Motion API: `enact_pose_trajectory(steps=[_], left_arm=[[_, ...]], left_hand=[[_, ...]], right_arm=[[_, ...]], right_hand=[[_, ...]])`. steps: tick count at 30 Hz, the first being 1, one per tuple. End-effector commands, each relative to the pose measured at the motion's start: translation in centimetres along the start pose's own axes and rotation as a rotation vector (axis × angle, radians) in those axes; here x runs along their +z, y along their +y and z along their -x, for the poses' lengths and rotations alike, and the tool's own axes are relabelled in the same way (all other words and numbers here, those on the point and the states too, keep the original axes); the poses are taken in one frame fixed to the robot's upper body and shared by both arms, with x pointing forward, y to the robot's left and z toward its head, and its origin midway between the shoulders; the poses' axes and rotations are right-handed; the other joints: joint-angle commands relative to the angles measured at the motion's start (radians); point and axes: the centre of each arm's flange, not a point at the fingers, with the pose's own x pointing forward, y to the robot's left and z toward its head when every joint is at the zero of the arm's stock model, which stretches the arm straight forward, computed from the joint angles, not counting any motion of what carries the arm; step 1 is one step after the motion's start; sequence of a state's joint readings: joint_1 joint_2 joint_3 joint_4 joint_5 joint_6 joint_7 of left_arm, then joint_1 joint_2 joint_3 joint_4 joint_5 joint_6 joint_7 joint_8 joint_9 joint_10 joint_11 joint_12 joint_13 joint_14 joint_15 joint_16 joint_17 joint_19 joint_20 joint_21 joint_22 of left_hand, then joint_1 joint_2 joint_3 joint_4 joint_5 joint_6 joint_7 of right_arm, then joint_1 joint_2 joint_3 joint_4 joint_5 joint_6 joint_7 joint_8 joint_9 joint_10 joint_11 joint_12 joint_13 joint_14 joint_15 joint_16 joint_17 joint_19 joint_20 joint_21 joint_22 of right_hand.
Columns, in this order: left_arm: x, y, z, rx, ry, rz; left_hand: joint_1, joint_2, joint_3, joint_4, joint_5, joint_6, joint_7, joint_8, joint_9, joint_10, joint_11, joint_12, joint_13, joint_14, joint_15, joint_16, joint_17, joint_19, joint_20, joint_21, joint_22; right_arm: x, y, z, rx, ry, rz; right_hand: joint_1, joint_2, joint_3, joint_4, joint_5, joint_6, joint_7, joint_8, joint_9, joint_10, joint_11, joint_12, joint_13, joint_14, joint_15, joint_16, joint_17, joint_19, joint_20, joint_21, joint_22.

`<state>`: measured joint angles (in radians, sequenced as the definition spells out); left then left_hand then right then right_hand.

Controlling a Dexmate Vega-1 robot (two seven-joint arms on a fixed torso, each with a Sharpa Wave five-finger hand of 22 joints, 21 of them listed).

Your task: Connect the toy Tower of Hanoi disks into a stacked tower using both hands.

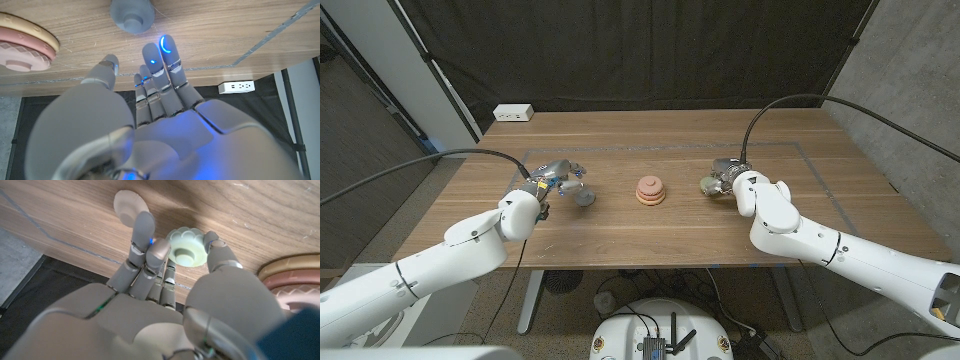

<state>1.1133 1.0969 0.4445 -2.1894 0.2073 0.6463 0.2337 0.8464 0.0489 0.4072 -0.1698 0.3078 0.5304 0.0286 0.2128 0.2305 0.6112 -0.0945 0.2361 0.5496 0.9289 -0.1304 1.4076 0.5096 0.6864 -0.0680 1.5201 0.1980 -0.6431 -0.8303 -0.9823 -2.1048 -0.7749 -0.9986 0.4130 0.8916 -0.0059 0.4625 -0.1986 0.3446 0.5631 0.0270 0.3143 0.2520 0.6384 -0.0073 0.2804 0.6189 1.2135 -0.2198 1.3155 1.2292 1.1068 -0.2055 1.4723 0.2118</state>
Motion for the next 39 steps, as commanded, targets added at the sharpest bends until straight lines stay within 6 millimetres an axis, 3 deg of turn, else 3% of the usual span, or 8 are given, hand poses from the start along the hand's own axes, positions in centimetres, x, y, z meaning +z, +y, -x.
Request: enact_pose_trajectory(steps=[1, 22, 39], left_arm=[[-0.1, 0.2, 0.3, 0.002, 0.006, -0.002], [0.0, 0.2, 0.3, 0.005, 0.006, 0.001], [-0.3, 0.3, 0.5, 0.018, 0.012, 0.012]], left_hand=[[-0.004, -0.005, 0.007, 0.001, 0.008, 0.008, -0.001, -0.003, 0.003, 0.006, -0.005, 0.002, 0.004, 0.011, -0.089, -0.002, 0.004, 0.006, -0.133, 0.006, 0.001], [-0.005, -0.007, 0.013, 0.001, 0.008, 0.009, -0.002, -0.004, 0.004, 0.009, -0.006, 0.001, 0.011, 0.01, -0.089, -0.002, 0.003, 0.005, -0.132, 0.007, 0.002], [-0.004, -0.009, 0.017, 0.001, 0.008, 0.01, -0.001, -0.005, 0.005, 0.012, -0.007, 0.0, 0.013, 0.011, -0.089, -0.002, 0.002, 0.005, -0.134, 0.008, 0.002]], right_arm=[[0.6, -1.4, 1.3, -0.015, -0.011, 0.032], [1.2, -2.8, 2.5, -0.03, -0.076, 0.013], [3.9, -4.1, 3.1, -0.07, -0.208, 0.067]], right_hand=[[0.049, 0.057, 0.044, 0.035, 0.008, 0.07, -0.057, 0.005, 0.005, 0.102, -0.088, 0.0, 0.007, 0.005, 0.0, 0.01, 0.003, 0.009, -0.016, 0.006, 0.002], [0.042, 0.056, 0.052, 0.037, 0.014, 0.076, -0.056, 0.004, 0.005, 0.105, -0.086, -0.006, 0.012, 0.002, 0.0, 0.021, 0.003, 0.011, -0.016, 0.007, 0.002], [0.036, 0.053, 0.059, 0.037, 0.019, 0.068, -0.052, -0.002, 0.004, 0.099, -0.082, -0.017, 0.013, 0.0, 0.0, 0.031, 0.003, 0.011, -0.016, 0.007, 0.001]])
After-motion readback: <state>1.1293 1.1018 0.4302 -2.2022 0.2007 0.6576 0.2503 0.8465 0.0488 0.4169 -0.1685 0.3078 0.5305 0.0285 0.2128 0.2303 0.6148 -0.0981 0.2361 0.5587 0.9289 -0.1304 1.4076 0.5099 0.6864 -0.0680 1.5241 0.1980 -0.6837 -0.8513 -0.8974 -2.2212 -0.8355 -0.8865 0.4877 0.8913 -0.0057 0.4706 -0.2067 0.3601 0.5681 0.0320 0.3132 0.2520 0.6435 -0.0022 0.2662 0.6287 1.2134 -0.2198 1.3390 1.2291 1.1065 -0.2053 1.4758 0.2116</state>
